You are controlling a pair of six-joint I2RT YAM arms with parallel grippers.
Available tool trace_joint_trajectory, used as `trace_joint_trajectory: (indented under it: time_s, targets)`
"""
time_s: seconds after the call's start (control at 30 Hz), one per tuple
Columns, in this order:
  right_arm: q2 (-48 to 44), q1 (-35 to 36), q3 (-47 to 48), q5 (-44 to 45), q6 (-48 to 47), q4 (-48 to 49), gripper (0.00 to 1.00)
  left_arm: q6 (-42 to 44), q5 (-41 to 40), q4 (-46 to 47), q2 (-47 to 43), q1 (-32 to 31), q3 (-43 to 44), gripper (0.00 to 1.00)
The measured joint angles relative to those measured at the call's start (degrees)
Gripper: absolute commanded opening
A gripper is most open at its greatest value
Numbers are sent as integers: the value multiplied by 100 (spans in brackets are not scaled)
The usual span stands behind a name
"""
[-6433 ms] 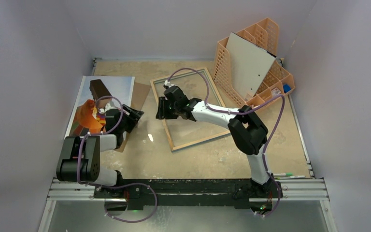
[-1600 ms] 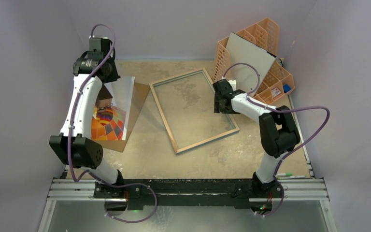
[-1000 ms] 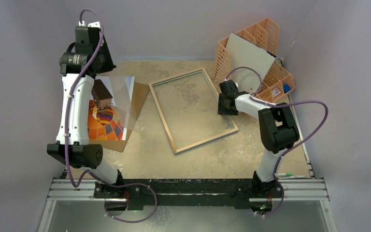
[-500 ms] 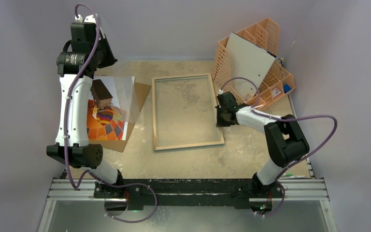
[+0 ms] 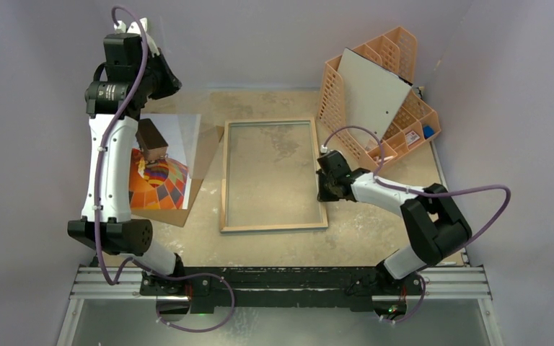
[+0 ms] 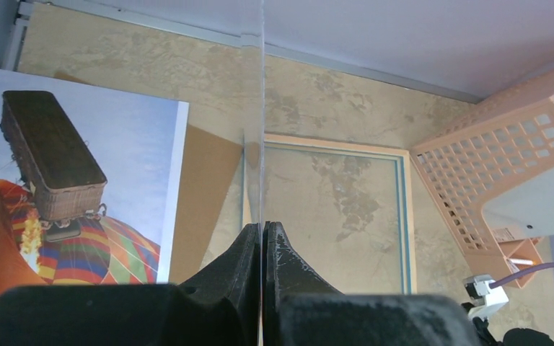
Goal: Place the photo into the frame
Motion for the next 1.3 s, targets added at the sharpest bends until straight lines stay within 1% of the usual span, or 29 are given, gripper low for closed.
trace_joint_trajectory:
  time_s: [0.03, 0.07, 0.13, 0.17, 0.2, 0.3, 0.4, 0.47, 0.6, 0.77, 0.97, 1.17, 1.3]
  targets:
    - [-66, 2, -59, -13, -9, -2, 7, -9, 50, 28, -33, 0, -39, 0]
    - [-144, 2, -133, -33, -20, -11, 13, -20, 129, 90, -92, 0, -111, 0]
    - [-238, 2, -203, -70, -39, -55, 40, -24, 297, 157, -175, 0, -188, 0]
    - [-267, 2, -214, -111, -39, -101, 51, -26, 382, 184, -201, 0, -210, 0]
    - [-286, 0, -216, -205, -13, -153, 58, -31, 501, 247, -238, 0, -251, 0]
    - [-422, -4, -186, -509, 195, -337, 70, -44, 870, 428, -328, 0, -396, 0]
    - [-739, -87, 0, -634, 450, -568, 78, -79, 1250, 610, -391, 0, -560, 0]
    - [-997, -238, 284, -647, 599, -629, 84, -122, 1545, 769, -435, 0, -671, 0]
    - [-1582, -544, 887, -804, 697, -162, 98, -190, 2232, 1141, -549, 0, -848, 0]
    - [-2050, -761, 1880, -1257, 776, 951, 99, -570, 3344, 1969, -758, 2, -977, 0]
    - [-2090, -791, 2916, -1403, 1161, 2149, 99, -1797, 4459, 3738, -1241, 4, -1204, 0]
    - [-2393, -817, 2979, -1104, 1620, 2802, 99, -2942, 5093, 5337, -1528, 2, -1224, 0]
    - [-2496, -839, 3073, -1147, 1613, 2986, 99, -3512, 5388, 6146, -1598, 2, -1246, 0]
